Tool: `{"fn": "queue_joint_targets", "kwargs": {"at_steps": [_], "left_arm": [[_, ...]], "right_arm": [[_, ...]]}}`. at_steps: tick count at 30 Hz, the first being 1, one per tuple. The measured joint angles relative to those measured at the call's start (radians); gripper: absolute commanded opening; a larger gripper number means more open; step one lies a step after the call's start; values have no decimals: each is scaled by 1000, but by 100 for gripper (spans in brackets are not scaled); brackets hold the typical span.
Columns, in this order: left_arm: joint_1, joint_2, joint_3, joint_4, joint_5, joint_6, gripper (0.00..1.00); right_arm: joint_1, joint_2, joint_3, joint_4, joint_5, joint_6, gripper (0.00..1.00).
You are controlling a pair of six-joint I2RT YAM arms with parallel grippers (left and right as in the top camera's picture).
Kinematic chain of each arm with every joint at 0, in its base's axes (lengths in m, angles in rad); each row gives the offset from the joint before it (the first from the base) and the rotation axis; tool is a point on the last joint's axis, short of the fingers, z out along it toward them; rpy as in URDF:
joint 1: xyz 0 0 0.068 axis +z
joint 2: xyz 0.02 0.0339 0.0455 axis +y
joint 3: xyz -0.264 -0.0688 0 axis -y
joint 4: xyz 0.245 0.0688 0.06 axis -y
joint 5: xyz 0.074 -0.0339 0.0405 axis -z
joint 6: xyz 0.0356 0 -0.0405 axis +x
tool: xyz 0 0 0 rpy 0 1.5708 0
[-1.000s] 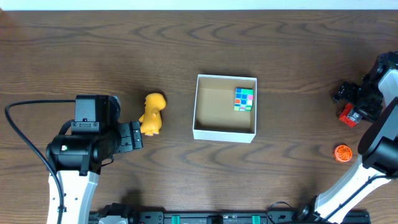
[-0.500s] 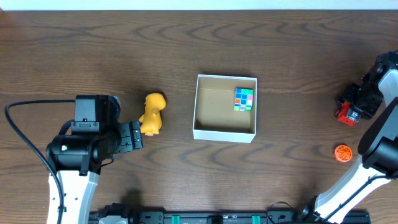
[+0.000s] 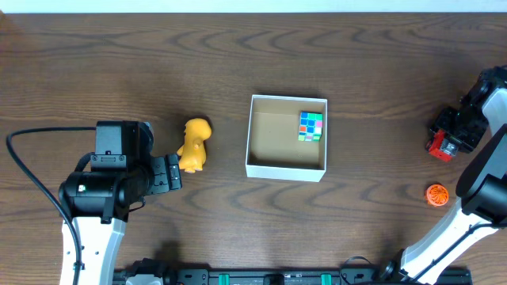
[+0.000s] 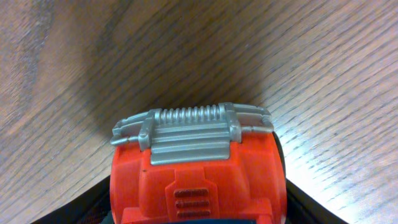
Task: Pack container
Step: 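Carry the fire truck left and lower it into the box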
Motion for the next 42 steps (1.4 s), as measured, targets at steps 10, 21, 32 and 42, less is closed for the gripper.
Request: {"fn": "queue_joint_targets", "kwargs": {"at_steps": [10, 21, 32, 42], "left_arm": [[0, 0, 0, 0, 0, 0, 91], [0, 0, 0, 0, 0, 0, 91], [0, 0, 0, 0, 0, 0, 91], [0, 0, 0, 0, 0, 0, 91]], "right_arm": [[76, -234, -14, -45, -26, 0, 1], [522, -579, -13, -52, -35, 50, 1], [1025, -566, -14, 86, 110, 320, 1], [1149, -319, -14, 98, 210, 608, 1]]}}
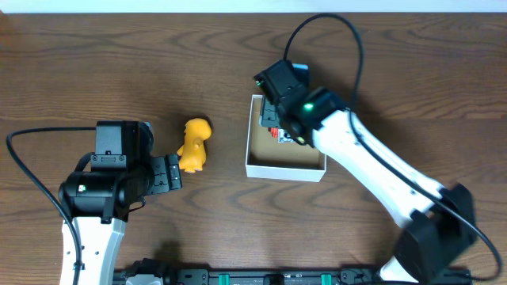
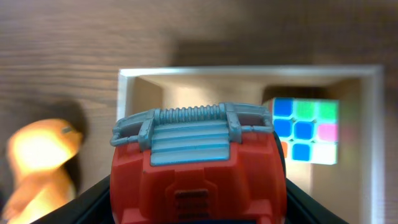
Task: Pack container
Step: 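Carry the fire truck left and lower it into the box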
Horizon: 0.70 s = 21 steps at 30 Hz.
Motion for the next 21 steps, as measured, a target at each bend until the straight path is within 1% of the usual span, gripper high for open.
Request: {"fn": "queue_joint_targets", "kwargs": {"at_steps": [8, 17, 19, 21], "left_arm": [[0, 0, 0, 0, 0, 0, 91], [0, 0, 0, 0, 0, 0, 91], [0, 0, 0, 0, 0, 0, 91], [0, 0, 0, 0, 0, 0, 91]], "right_arm": [[-1, 115, 0, 72, -7, 88, 1], [-13, 196, 0, 79, -29, 121, 1], [-24, 212, 0, 79, -34, 125, 3], [-34, 220, 0, 78, -38, 128, 7]]}}
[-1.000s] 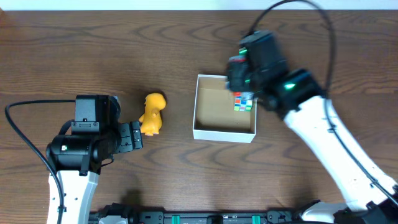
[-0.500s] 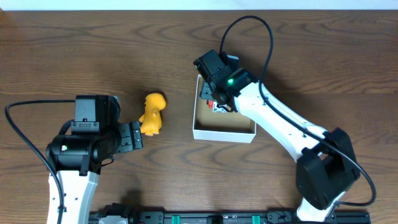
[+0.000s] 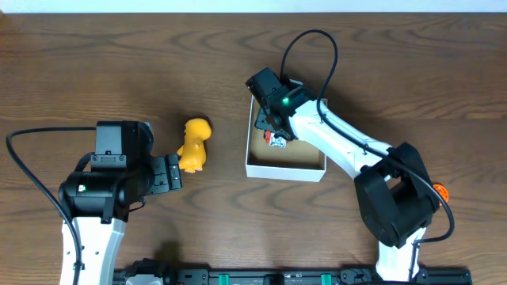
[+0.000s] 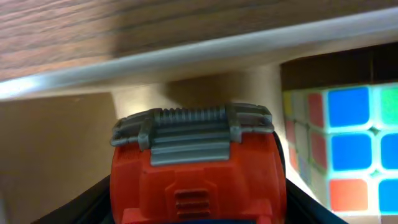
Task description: Pack container
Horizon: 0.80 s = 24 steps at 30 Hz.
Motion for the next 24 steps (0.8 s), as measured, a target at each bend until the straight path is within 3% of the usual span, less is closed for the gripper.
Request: {"fn": "queue_joint_targets", "kwargs": {"at_steps": [1, 4, 11, 16, 24], "left_arm": [[0, 0, 0, 0, 0, 0, 91], [0, 0, 0, 0, 0, 0, 91], [0, 0, 0, 0, 0, 0, 91], [0, 0, 0, 0, 0, 0, 91], [0, 0, 0, 0, 0, 0, 91]], "right_arm": [[-3, 1, 0, 0, -2, 0, 10], [-11, 3, 0, 0, -11, 0, 37], [-14, 3, 0, 2, -32, -2, 75], [-14, 3, 0, 3, -41, -20, 86], [-14, 3, 0, 4, -47, -32, 84]]}}
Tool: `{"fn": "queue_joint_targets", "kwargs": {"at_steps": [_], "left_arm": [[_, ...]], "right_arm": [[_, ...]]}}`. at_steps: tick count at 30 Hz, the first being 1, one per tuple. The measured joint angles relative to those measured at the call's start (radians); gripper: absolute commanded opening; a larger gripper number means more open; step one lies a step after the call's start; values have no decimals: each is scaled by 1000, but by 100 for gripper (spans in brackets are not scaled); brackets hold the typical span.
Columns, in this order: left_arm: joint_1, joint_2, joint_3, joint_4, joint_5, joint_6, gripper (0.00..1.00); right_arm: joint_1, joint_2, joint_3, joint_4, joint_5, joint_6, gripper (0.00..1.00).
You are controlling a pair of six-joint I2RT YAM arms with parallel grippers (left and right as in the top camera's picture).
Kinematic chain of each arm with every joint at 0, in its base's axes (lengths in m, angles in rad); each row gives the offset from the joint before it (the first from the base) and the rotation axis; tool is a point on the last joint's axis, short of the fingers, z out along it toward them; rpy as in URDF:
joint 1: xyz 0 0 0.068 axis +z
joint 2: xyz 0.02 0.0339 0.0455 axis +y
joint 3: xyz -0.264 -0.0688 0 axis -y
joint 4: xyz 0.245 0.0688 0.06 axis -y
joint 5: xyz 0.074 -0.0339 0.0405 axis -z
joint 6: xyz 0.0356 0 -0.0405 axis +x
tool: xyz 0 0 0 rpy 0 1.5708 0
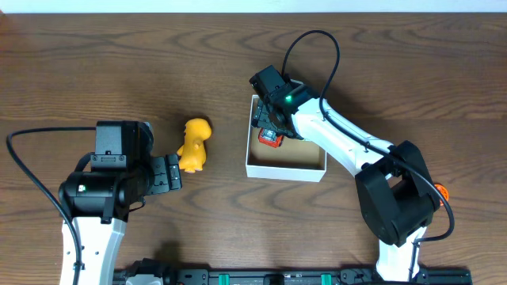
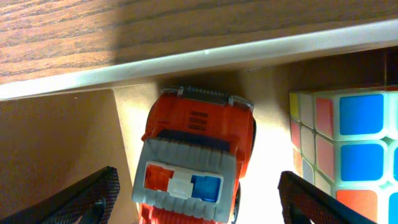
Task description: Pack container
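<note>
The white box (image 1: 285, 168) sits mid-table. Inside it lies a red toy truck (image 2: 198, 158), also seen from overhead as the truck (image 1: 269, 139) at the box's left side, next to a colour cube (image 2: 348, 149). My right gripper (image 2: 199, 202) hangs open over the truck, its fingers (image 2: 87, 196) spread wide and clear of it. A yellow toy figure (image 1: 194, 144) stands left of the box. My left gripper (image 1: 173, 172) is just below-left of the figure; its state cannot be told.
An orange round toy (image 1: 436, 193) lies at the right, near the right arm's base. The box's far wall (image 2: 205, 56) runs across the right wrist view just beyond the truck.
My right gripper has opened and let go of the red truck, which now lies on the box floor. The left arm has not moved.
My right gripper held the red truck at the table's far right. It then had the truck over the box, then low inside it beside the cube. Now the truck rests in the box, released. The left arm and yellow figure stayed put.
</note>
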Motion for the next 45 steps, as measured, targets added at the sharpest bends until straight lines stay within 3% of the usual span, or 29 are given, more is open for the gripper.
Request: {"fn": "queue_joint_targets", "kwargs": {"at_steps": [10, 15, 18, 19, 21, 24, 45], "left_arm": [[0, 0, 0, 0, 0, 0, 91], [0, 0, 0, 0, 0, 0, 91], [0, 0, 0, 0, 0, 0, 91], [0, 0, 0, 0, 0, 0, 91], [0, 0, 0, 0, 0, 0, 91], [0, 0, 0, 0, 0, 0, 91], [0, 0, 0, 0, 0, 0, 91]], "right_arm": [[0, -13, 10, -34, 5, -57, 82], [7, -106, 23, -36, 18, -153, 77], [24, -170, 35, -35, 21, -237, 60], [33, -187, 38, -37, 21, -259, 45], [53, -212, 47, -45, 20, -296, 25], [76, -220, 49, -67, 13, -322, 13], [83, -86, 49, -58, -142, -393, 12]]}}
